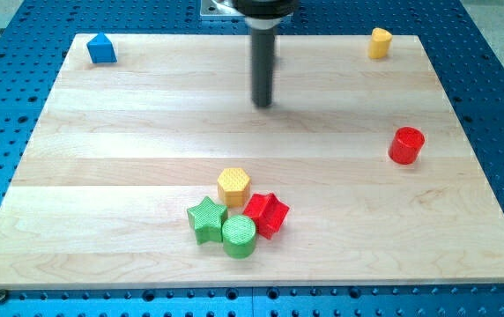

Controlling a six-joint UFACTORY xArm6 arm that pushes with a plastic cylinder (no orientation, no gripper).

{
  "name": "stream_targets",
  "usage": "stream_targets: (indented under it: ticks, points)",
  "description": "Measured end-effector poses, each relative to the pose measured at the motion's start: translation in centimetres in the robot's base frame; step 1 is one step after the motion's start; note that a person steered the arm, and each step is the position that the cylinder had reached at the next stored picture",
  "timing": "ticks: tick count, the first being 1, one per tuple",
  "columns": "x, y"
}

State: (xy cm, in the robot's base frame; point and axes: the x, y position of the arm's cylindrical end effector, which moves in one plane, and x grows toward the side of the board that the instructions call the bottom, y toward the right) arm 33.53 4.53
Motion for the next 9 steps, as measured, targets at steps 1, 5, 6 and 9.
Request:
stream_targets:
  ticks: [1, 5, 6, 9]
  points:
    - [-4.4, 5.3]
    - [-5.5, -4.7]
    - [1.2, -7.2]
    - [9.7, -8.2]
